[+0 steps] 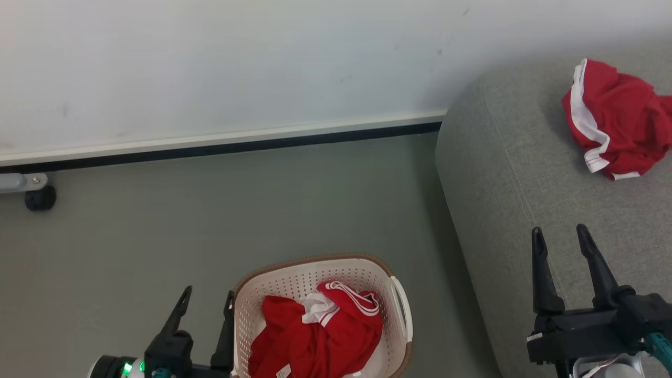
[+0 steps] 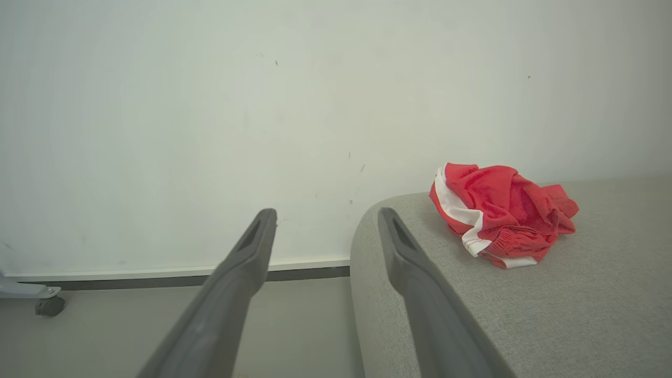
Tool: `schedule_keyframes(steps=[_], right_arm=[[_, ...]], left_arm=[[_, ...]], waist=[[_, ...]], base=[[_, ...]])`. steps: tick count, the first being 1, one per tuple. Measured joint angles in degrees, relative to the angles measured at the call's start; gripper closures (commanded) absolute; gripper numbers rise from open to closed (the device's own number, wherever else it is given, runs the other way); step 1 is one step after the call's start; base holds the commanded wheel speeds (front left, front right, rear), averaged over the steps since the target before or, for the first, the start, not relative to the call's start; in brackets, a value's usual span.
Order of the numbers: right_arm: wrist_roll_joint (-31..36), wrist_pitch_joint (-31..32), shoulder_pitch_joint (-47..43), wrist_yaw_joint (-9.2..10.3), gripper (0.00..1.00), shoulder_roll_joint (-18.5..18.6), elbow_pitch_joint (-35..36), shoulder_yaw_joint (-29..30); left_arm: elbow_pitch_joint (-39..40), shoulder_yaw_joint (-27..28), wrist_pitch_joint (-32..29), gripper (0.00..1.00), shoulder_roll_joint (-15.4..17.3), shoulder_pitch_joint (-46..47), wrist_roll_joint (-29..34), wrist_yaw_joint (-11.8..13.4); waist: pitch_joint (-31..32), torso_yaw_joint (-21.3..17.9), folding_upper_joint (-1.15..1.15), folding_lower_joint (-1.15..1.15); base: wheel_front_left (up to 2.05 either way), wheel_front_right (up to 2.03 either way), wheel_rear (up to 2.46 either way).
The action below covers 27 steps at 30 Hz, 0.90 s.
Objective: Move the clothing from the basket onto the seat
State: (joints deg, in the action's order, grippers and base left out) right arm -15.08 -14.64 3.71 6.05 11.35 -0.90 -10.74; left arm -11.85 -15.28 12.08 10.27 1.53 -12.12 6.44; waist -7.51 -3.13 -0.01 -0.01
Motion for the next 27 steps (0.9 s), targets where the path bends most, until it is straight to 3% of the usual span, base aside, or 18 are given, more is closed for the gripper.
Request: schedule_keyframes(steps=[17, 27], right_arm=[[0.18, 0.98, 10.71, -0.01, 0.0, 0.24, 2.29, 0.63], [0.52, 1.02, 16.38, -0.57, 0.0, -1.15, 4.16, -0.87]], left_arm=[[-13.77, -8.56, -7.99, 0.0, -3.89, 15.0, 5.28, -4.01], [-21.11, -9.77, -11.41, 0.0, -4.39, 20.92, 6.75, -4.99]], waist=[[-12.12, -5.03, -0.01, -0.01], [-18.84, -7.85, -0.01, 0.0]], base=[[0.0, 0.0, 0.0], [0.0, 0.0, 0.0]])
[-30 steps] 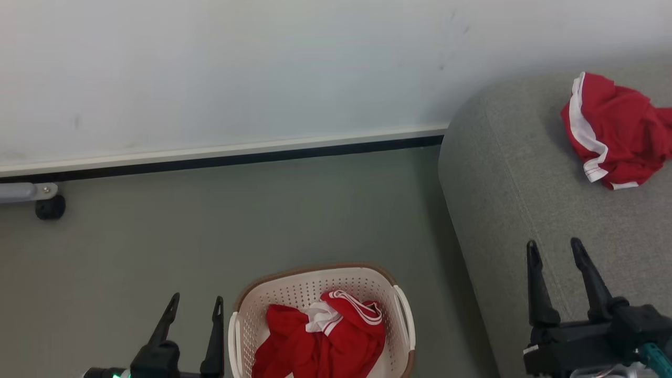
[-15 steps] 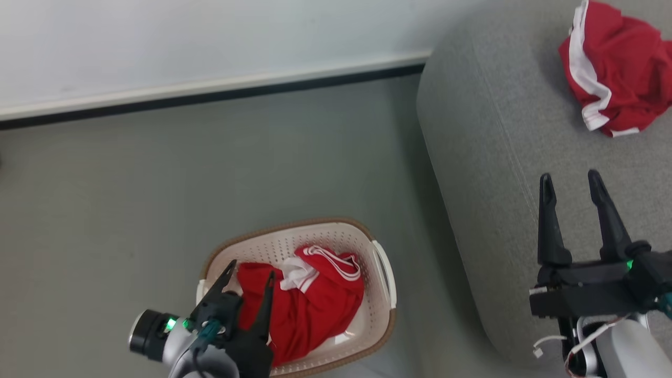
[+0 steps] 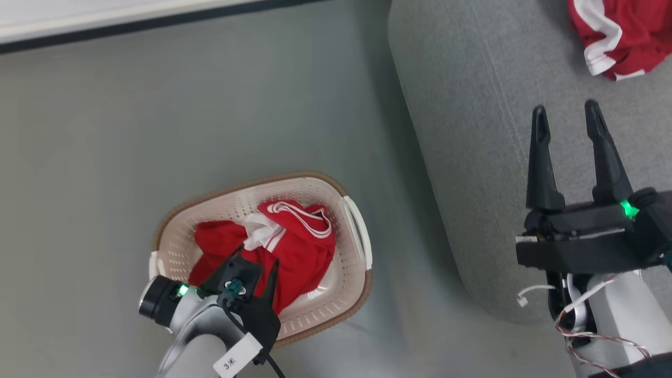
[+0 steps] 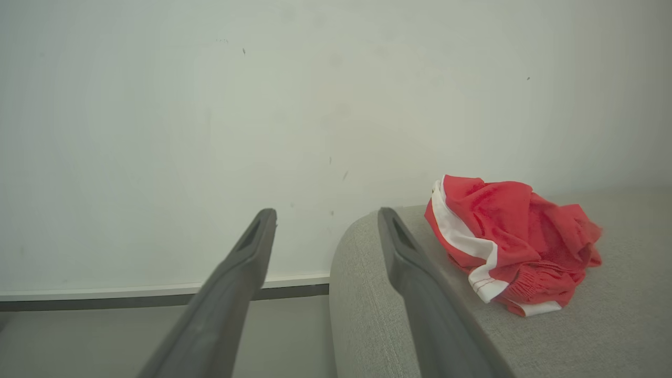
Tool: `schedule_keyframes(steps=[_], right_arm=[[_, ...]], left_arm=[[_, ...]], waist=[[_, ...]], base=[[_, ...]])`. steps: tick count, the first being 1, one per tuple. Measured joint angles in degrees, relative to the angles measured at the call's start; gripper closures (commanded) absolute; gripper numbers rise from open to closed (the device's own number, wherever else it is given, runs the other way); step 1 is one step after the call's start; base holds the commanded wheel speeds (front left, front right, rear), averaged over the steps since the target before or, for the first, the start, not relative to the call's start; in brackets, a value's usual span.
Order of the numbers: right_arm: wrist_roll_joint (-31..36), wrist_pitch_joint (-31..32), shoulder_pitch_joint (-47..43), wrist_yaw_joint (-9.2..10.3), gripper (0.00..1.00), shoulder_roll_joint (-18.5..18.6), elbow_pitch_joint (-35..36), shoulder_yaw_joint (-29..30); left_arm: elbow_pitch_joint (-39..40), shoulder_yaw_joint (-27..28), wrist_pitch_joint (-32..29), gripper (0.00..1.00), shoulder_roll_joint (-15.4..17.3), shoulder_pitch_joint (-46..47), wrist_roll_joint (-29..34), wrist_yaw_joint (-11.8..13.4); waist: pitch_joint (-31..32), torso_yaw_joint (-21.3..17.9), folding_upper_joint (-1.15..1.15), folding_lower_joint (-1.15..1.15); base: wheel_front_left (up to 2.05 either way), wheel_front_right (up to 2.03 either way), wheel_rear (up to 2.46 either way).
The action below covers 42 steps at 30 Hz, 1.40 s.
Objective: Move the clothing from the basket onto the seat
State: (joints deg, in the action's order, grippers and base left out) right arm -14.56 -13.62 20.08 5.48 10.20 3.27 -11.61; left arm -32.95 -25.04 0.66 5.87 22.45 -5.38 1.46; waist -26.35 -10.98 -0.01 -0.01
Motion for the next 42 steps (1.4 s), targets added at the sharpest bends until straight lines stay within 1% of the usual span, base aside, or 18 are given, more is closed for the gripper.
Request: schedule_keyframes(steps=[12, 17, 31, 34, 39, 42], right_arm=[[0.07, -0.02, 7.32, -0.62, 0.0, -1.41, 2.22, -0.96], [0.07, -0.07, 10.65, -0.94, 0.0, -1.65, 3.39, -0.82], [0.24, -0.18, 17.53, -1.21, 0.0, -2.71, 5.54, -0.68], [0.24, -0.55, 18.91, -1.21, 0.0, -2.86, 5.93, -0.62], [0.46, -0.6, 20.7, -1.26, 0.0, -3.19, 5.47, -0.6], [0.47, -0.65, 21.14, -1.3, 0.0, -3.47, 4.75, -0.65]], left_arm=[[-5.43, 0.7, -1.57, 0.0, 0.92, 7.07, 1.53, 0.04], [-7.04, 1.13, -1.6, 0.0, 1.46, 11.64, 1.99, 0.04], [-9.5, 1.29, -1.65, 0.0, 4.69, 20.16, 3.6, -0.05], [-9.66, 1.29, -1.65, 0.0, 5.34, 22.74, 4.5, -0.47], [-11.84, 1.12, -2.61, 0.0, 5.82, 25.54, 5.76, -0.37], [-13.36, 1.19, -2.67, 0.0, 5.93, 25.79, 5.97, 0.21]], waist=[[-9.07, -3.68, 0.0, 0.0], [-13.76, -4.92, 0.0, 0.0], [-24.55, -6.42, 0.0, 0.01], [-26.83, -6.63, 0.0, 0.0], [-30.36, -7.0, 0.0, 0.0], [-32.05, -7.24, 0.0, 0.0]], base=[[0.0, 0.0, 0.0], [0.0, 0.0, 0.0], [0.0, 0.0, 0.0], [0.0, 0.0, 0.0], [0.0, 0.0, 0.0], [0.0, 0.0, 0.0]])
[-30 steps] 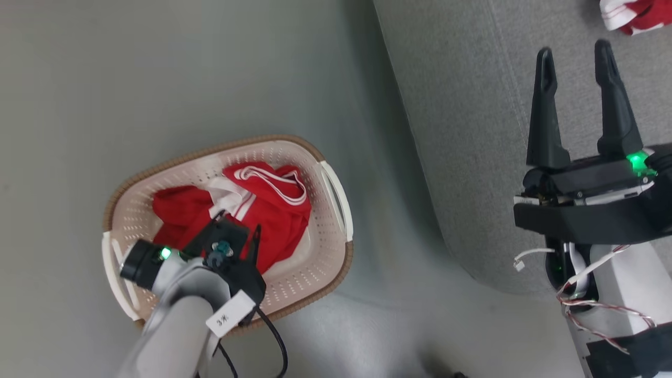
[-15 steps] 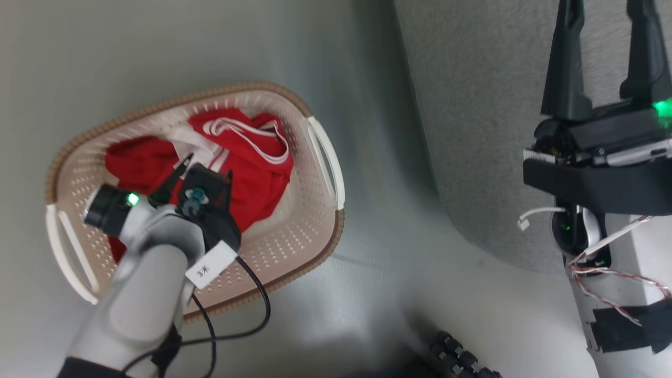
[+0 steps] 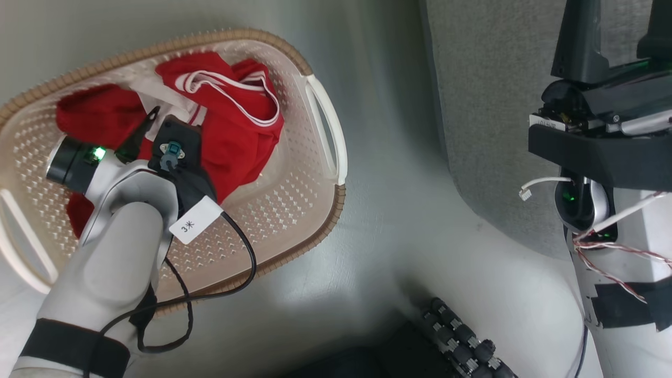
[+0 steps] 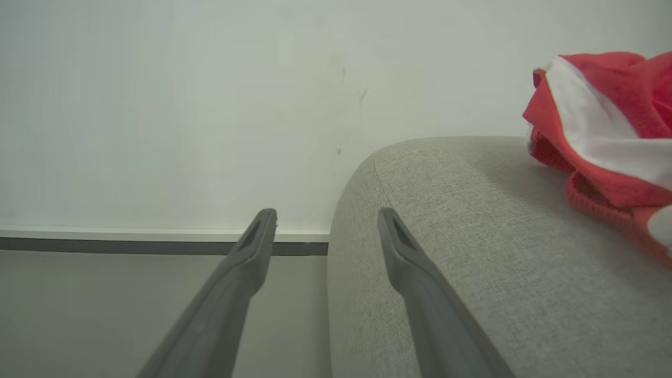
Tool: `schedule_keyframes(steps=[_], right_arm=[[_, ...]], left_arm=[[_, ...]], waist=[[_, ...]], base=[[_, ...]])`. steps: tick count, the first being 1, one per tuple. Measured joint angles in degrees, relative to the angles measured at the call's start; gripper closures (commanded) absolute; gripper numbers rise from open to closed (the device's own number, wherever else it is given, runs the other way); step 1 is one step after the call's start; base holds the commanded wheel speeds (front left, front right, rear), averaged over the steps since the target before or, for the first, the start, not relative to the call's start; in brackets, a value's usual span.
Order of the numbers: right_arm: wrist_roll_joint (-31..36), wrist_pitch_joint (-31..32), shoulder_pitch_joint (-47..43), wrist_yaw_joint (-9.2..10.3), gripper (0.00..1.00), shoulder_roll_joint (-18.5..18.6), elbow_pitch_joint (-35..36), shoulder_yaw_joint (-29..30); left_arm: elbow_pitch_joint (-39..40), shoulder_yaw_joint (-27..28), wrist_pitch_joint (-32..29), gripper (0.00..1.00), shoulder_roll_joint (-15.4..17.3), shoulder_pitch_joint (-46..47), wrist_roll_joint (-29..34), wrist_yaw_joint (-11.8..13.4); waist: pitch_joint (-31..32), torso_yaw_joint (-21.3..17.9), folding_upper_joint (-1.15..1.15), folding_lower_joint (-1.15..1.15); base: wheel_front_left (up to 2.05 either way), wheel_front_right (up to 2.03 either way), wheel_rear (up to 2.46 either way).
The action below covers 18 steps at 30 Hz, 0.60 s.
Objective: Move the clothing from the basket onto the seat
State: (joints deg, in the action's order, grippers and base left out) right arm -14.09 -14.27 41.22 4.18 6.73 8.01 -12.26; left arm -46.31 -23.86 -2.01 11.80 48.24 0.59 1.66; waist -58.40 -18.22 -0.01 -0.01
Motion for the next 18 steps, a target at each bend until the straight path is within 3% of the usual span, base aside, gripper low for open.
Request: schedule_keyframes(steps=[9, 17, 18], right_arm=[[0.01, -0.29, 1.13, -0.22, 0.0, -0.49, -1.6, -0.29], [0.05, -0.45, 1.52, -0.66, 0.0, -0.73, -2.69, -0.31], [0.11, -0.45, 1.63, -0.66, 0.0, -0.77, -2.83, -0.31]], left_arm=[[-2.77, 0.42, 0.18, 0.0, 0.58, 2.35, 1.12, 2.46], [-5.48, 0.75, 0.42, 0.02, 0.43, 3.33, 1.35, 2.96], [-5.68, 0.75, 0.43, 0.5, 0.36, 3.35, 1.35, 2.97]], waist=[[-2.43, -0.78, 0.0, 0.01], [-2.81, -1.06, 0.01, 0.01], [-2.83, -1.08, 0.01, 0.01]], base=[[0.0, 0.0, 0.0], [0.0, 0.0, 0.0], [0.0, 0.0, 0.0]])
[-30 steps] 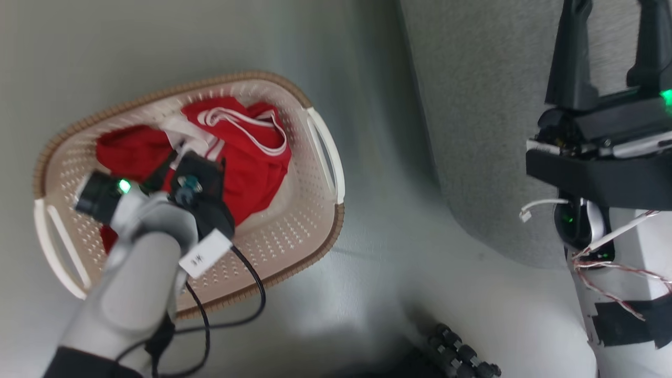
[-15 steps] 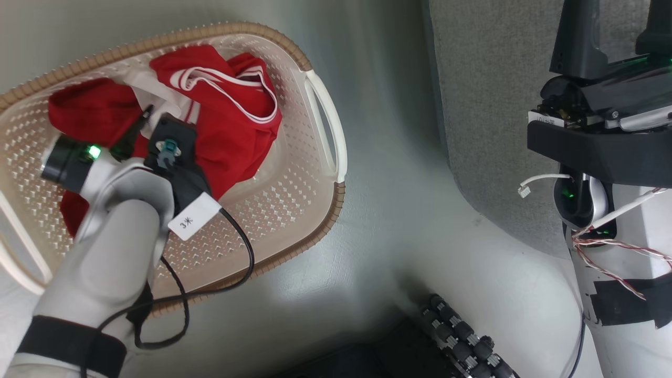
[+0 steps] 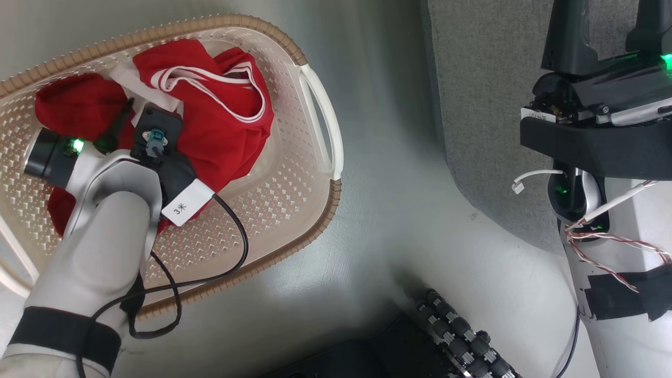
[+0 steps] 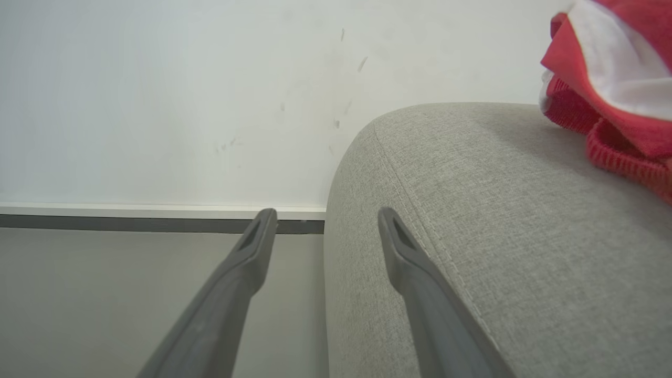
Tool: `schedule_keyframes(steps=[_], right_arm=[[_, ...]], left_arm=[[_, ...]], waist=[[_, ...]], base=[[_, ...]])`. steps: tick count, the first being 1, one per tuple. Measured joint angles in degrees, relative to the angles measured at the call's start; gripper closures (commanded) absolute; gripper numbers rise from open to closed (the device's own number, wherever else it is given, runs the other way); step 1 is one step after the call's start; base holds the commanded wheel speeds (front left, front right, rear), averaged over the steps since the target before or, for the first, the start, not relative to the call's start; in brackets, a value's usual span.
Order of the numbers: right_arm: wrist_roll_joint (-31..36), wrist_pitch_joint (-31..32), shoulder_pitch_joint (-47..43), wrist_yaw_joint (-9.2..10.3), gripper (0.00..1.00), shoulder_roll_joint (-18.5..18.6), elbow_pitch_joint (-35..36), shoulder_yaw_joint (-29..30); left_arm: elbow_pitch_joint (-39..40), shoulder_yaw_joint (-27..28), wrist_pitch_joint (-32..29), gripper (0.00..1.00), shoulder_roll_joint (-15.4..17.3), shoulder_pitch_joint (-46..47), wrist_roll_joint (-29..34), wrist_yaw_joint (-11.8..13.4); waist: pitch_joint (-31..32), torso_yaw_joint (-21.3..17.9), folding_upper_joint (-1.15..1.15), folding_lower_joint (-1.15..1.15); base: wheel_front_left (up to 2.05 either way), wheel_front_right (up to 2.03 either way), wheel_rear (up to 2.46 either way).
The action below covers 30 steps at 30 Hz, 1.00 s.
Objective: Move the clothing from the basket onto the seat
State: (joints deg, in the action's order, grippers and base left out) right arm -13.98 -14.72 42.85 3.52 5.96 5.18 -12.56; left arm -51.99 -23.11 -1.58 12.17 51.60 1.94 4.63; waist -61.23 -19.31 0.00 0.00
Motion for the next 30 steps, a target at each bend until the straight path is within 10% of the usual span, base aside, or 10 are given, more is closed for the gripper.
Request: schedule_keyframes(steps=[3, 30], right_arm=[[0.13, -0.01, 0.16, -0.07, 0.0, -0.15, -0.47, -0.09], [3.79, -0.05, -3.23, -2.02, 0.0, 2.05, -11.12, 0.13]], left_arm=[[-0.58, -0.18, 0.31, 1.0, -0.33, 0.15, 0.0, -0.01], [0.76, -2.72, 15.4, 1.0, -8.2, -4.36, -3.19, -3.92]], waist=[[-0.02, -0.08, 0.0, 0.0], [11.77, 6.7, 0.0, 0.0]], base=[[0.0, 0.0, 0.0], [0.0, 0.0, 0.0]])
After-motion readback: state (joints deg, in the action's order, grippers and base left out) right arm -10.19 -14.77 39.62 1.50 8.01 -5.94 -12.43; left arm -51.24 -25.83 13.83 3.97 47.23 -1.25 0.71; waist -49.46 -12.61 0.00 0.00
